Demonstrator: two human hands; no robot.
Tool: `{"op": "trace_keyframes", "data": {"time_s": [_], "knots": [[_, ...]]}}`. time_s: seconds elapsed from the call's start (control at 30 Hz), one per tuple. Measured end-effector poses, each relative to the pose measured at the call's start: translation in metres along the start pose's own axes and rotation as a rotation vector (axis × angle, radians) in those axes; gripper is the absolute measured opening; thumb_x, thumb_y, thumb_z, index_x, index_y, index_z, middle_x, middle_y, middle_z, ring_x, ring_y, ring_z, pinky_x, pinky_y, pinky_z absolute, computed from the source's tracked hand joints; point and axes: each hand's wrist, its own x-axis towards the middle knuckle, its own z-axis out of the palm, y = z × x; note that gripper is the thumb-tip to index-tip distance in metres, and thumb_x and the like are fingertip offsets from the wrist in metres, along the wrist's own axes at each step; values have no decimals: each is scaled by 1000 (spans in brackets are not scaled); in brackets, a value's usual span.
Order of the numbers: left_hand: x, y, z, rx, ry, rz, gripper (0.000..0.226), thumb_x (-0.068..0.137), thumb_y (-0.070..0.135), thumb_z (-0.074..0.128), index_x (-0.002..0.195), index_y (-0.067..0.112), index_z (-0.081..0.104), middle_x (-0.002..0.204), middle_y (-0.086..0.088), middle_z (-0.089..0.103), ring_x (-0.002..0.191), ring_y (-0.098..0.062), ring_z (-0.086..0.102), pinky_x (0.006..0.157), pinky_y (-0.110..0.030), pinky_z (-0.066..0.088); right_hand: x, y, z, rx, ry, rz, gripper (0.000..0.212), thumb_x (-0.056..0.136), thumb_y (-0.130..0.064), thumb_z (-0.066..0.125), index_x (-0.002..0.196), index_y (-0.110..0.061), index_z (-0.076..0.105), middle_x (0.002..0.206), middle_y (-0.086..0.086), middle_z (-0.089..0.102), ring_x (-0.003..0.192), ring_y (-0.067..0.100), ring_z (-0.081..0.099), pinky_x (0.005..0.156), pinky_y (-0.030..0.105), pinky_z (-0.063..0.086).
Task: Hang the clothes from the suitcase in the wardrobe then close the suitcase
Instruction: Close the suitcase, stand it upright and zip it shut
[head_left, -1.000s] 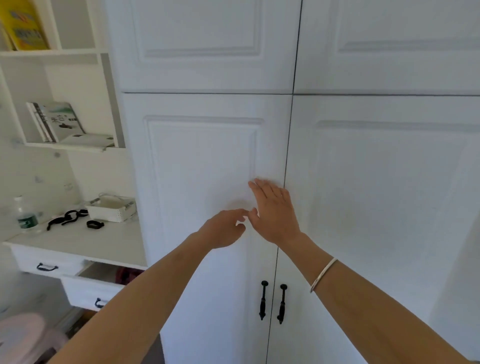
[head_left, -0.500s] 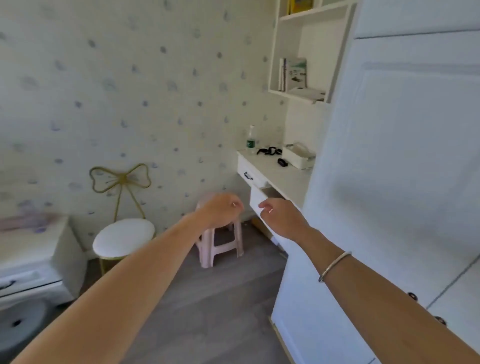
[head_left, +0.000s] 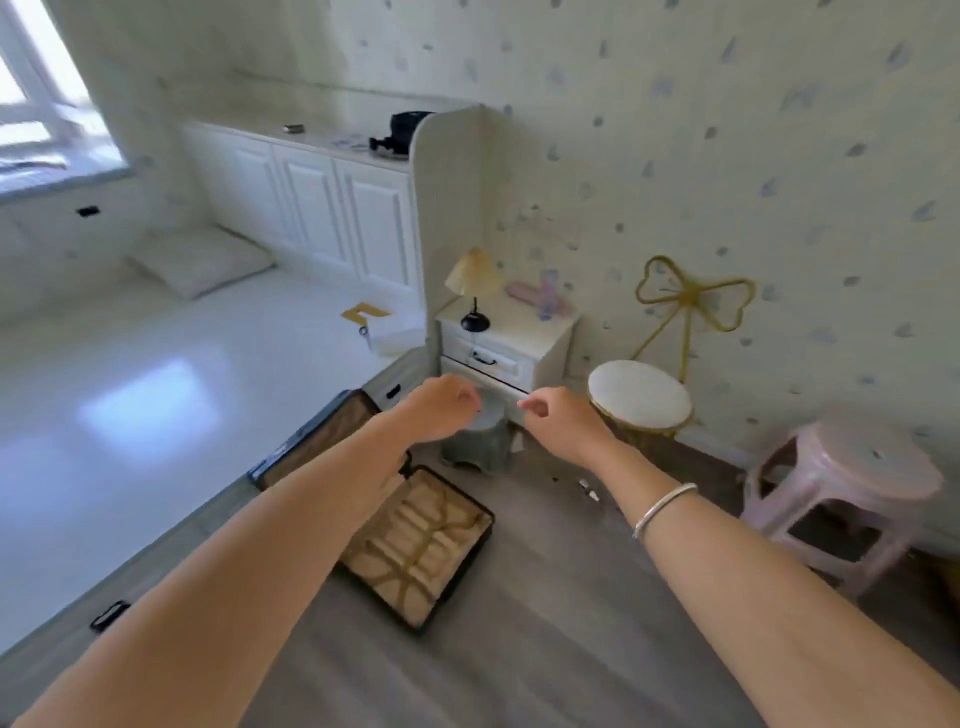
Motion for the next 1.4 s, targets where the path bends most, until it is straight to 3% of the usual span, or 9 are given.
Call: {"op": "trace_keyframes", "data": {"time_s": [0.1, 0.27, 0.4, 0.5, 0.73, 0.9, 1.1, 1.3, 1.4], "knots": [[-5, -55, -22, -28, 42, -94, 27, 97, 17, 45, 109, 11, 68, 108, 0, 66, 99, -18, 61, 93, -33, 49, 38, -34, 39, -12, -117, -44, 32, 93, -26, 50, 122, -19, 62, 128, 3, 61, 118, 22, 56, 100, 39, 46], [8, -138, -65, -6, 119, -238, 29, 91, 18, 44, 99, 6, 68, 106, -11, 67, 98, -28, 62, 83, -35, 48, 98, -81, 86, -51, -237, -79, 33, 94, -27, 49, 124, -17, 62, 126, 3, 62, 114, 22, 57, 91, 31, 44], [21, -189, -100, -79, 169, -313, 31, 91, 18, 43, 107, 10, 68, 112, -11, 66, 104, -30, 61, 94, -41, 51, 150, -113, 111, -36, -281, -64, 41, 93, -20, 47, 123, 7, 55, 124, 29, 56, 115, 44, 53, 97, 48, 45], [34, -229, -117, -163, 193, -363, 26, 90, 16, 44, 98, 16, 68, 104, -10, 69, 95, -29, 66, 90, -43, 54, 191, -134, 132, -13, -298, -50, 42, 93, -19, 47, 121, 11, 52, 121, 32, 56, 113, 44, 54, 97, 49, 45], [67, -295, -128, -212, 201, -510, 26, 93, 19, 46, 106, 15, 68, 109, -6, 68, 98, -26, 64, 91, -38, 53, 273, -163, 190, -57, -483, -97, 31, 96, -25, 48, 119, -11, 63, 121, 7, 64, 110, 23, 59, 96, 34, 45], [93, -330, -128, -263, 242, -642, 27, 92, 24, 47, 107, 17, 68, 114, -7, 66, 101, -25, 62, 92, -37, 51, 331, -170, 220, -86, -565, -151, 30, 96, -22, 47, 115, -8, 65, 118, 8, 64, 103, 20, 58, 87, 28, 42], [140, -364, -110, -508, 413, -820, 28, 93, 20, 47, 110, 11, 68, 107, -8, 67, 105, -25, 61, 89, -34, 47, 421, -166, 261, -165, -716, -193, 30, 94, -20, 48, 115, -8, 66, 121, 9, 64, 111, 23, 58, 95, 32, 46], [173, -401, -88, -570, 443, -895, 29, 92, 13, 46, 110, 7, 68, 112, -12, 67, 108, -26, 60, 96, -34, 48, 477, -154, 307, -242, -804, -246, 35, 95, -25, 47, 125, -14, 60, 130, 5, 58, 119, 22, 54, 96, 31, 42], [196, -432, -76, -571, 413, -904, 30, 93, 15, 44, 111, 9, 67, 113, -10, 67, 106, -24, 61, 95, -35, 49, 500, -149, 343, -178, -838, -143, 37, 93, -21, 47, 125, -8, 60, 124, 8, 61, 110, 21, 57, 95, 33, 45]]}}
